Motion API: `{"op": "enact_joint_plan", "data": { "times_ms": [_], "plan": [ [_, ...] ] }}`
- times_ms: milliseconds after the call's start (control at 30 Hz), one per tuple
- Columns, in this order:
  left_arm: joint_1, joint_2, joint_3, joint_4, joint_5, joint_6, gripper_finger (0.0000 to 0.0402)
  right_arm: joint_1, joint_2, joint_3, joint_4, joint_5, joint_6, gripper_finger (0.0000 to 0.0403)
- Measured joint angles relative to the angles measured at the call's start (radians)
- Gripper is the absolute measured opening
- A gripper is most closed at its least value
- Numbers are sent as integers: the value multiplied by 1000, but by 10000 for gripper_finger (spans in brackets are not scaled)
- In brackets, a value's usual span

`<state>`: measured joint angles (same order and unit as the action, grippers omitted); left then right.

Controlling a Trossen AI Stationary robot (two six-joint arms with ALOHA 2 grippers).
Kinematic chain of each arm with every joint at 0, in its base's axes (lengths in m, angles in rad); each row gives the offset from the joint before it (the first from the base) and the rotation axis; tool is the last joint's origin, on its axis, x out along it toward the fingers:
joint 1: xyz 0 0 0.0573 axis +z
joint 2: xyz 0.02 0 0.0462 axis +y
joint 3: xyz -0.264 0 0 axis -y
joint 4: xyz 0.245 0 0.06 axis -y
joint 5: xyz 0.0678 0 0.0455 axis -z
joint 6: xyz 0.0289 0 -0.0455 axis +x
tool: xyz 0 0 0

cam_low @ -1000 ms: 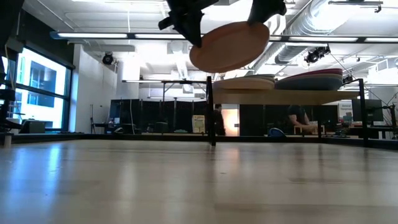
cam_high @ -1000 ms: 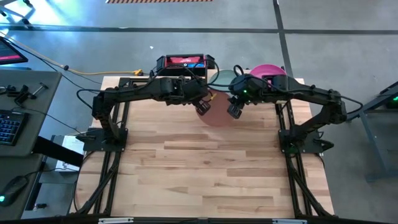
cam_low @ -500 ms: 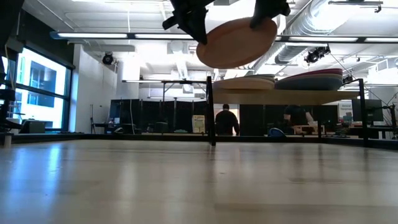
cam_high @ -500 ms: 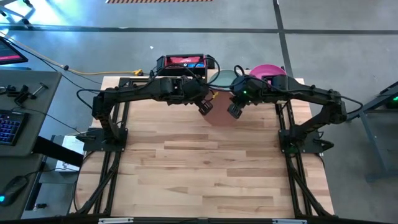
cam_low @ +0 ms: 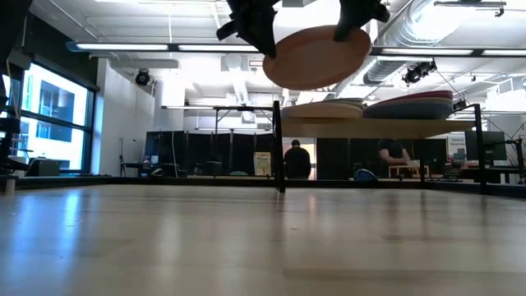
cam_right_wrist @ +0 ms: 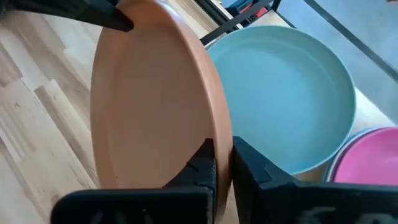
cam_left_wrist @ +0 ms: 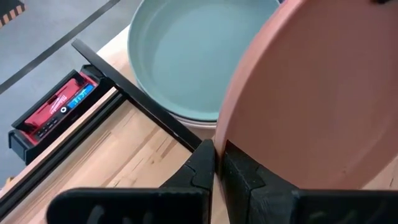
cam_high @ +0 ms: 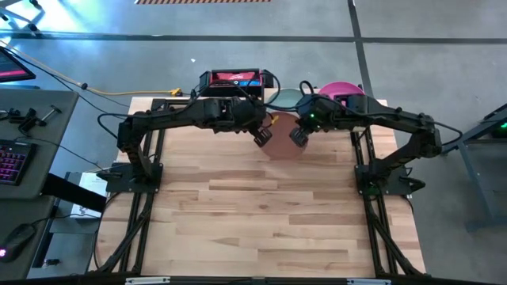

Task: Place and stack plates onto a shelf
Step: Stack the brown plate on top of the green plate on the shelf

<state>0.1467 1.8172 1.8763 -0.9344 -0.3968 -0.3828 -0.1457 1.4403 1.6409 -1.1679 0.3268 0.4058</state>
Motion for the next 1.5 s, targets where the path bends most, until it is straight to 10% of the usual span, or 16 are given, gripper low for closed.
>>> {"op": "enact_joint_plan", "data": {
  "times_ms": [567, 1000, 1500],
  "plan": [
    [64, 0, 0, 19, 280, 79, 90, 3, 1, 0, -22, -7, 173, 1],
    [78, -125, 0, 10, 256, 134, 118, -22, 1, 0, -96, 59, 225, 1],
    [-2, -269, 0, -171, 165, 176, 118, -299, 0, 0, -66, -5, 268, 1]
  ]
}}
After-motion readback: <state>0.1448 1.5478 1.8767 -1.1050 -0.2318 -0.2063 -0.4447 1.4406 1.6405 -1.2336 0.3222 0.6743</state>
